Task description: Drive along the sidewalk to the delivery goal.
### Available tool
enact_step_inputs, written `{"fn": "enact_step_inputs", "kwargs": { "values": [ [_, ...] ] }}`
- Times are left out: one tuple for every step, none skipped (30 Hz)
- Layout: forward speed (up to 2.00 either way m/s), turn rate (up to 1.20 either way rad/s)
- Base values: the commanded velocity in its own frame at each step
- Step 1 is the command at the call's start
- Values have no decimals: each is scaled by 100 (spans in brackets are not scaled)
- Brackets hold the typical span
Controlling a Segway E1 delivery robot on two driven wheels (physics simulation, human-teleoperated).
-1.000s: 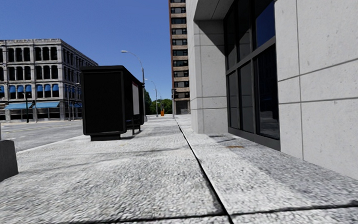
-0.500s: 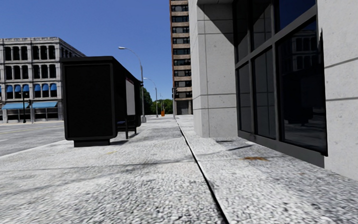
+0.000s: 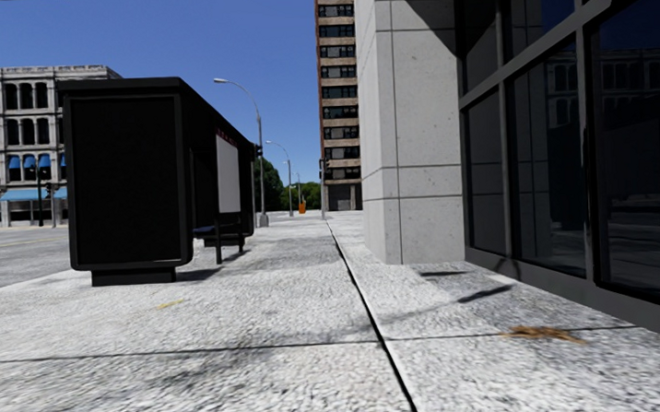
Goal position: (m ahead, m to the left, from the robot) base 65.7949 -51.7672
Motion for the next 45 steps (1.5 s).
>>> {"fn": "enact_step_inputs", "kwargs": {
  "values": [
    [200,0],
    [200,0],
    [200,0],
    [200,0],
    [200,0],
    [200,0],
    [200,0],
    [200,0],
    [200,0],
    [200,0],
    [200,0],
    [200,0],
    [200,0],
    [200,0],
    [200,0],
    [200,0],
    [200,0],
    [200,0],
    [200,0],
    [200,0],
    [200,0],
    [200,0],
    [200,0],
    [200,0],
    [200,0],
    [200,0],
    [200,0],
    [200,0],
    [200,0],
    [200,0],
    [200,0],
    [200,0],
    [200,0],
    [200,0],
    [200,0],
    [200,0],
    [200,0],
    [200,0],
    [200,0],
    [200,0],
    [200,0],
    [200,0],
    [200,0],
    [200,0],
    [200,0]
  ]
}}
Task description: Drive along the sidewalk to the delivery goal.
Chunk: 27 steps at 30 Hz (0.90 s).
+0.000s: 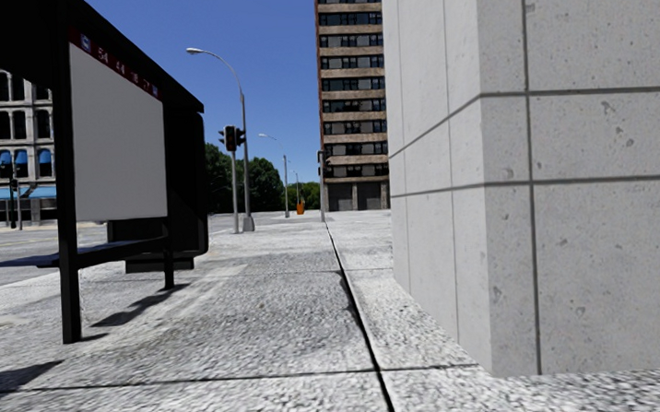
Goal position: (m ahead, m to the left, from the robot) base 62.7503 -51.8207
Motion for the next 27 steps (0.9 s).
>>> {"fn": "enact_step_inputs", "kwargs": {
  "values": [
    [200,0],
    [200,0],
    [200,0],
    [200,0],
    [200,0],
    [200,0],
    [200,0],
    [200,0],
    [200,0],
    [200,0],
    [200,0],
    [200,0],
    [200,0],
    [200,0],
    [200,0],
    [200,0],
    [200,0],
    [200,0],
    [200,0],
    [200,0],
    [200,0],
    [200,0],
    [200,0],
    [200,0],
    [200,0],
    [200,0],
    [200,0]
  ]
}}
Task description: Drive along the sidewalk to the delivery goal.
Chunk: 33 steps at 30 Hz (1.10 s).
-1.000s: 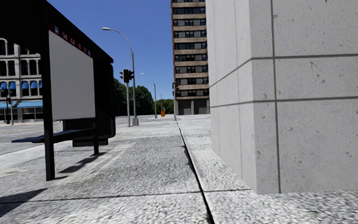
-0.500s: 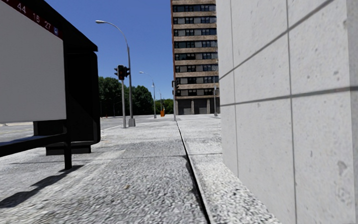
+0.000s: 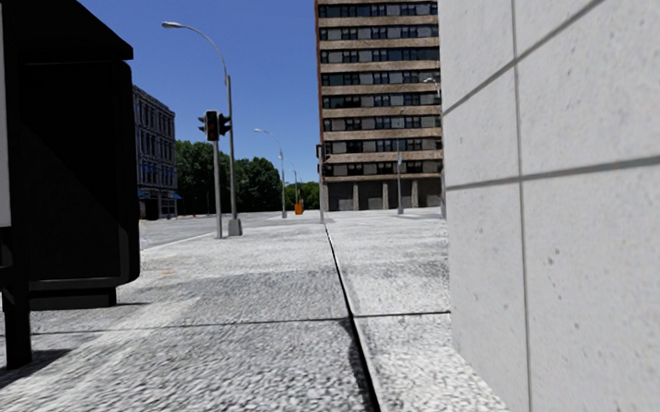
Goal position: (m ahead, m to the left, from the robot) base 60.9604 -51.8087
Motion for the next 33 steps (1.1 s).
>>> {"fn": "enact_step_inputs", "kwargs": {
  "values": [
    [200,0],
    [200,0],
    [200,0],
    [200,0],
    [200,0],
    [200,0],
    [200,0],
    [200,0],
    [200,0],
    [200,0],
    [200,0],
    [200,0],
    [200,0],
    [200,0],
    [200,0],
    [200,0],
    [200,0],
    [200,0],
    [200,0],
    [200,0],
    [200,0],
    [200,0],
    [200,0],
    [200,0],
    [200,0],
    [200,0],
    [200,0],
    [200,0],
    [200,0],
    [200,0],
    [200,0],
    [200,0],
    [200,0]
  ]
}}
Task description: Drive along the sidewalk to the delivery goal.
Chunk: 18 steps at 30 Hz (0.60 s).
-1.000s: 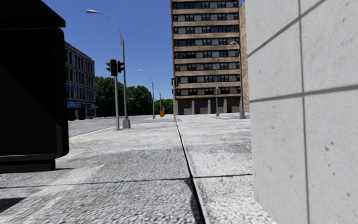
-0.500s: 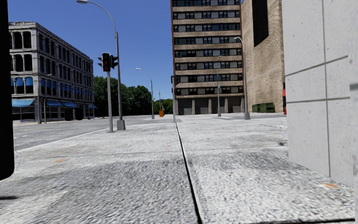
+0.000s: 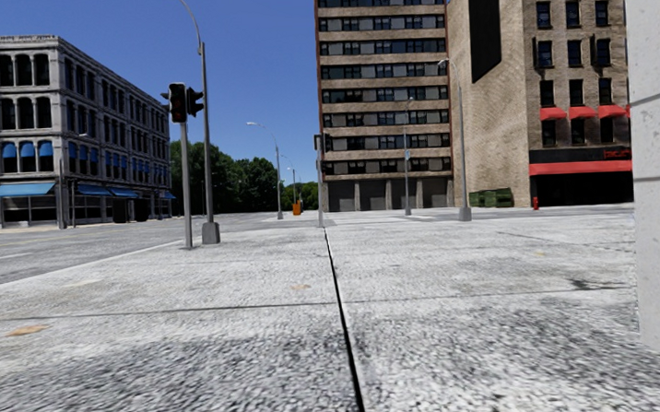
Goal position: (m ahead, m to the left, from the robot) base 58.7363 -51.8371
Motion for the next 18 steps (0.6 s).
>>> {"fn": "enact_step_inputs", "kwargs": {
  "values": [
    [200,0],
    [200,0],
    [200,0],
    [200,0],
    [200,0],
    [200,0],
    [200,0],
    [200,0],
    [200,0],
    [200,0],
    [200,0],
    [200,-6],
    [200,-6],
    [200,-9],
    [200,-9],
    [200,-9],
    [200,-9],
    [200,-11]
  ]
}}
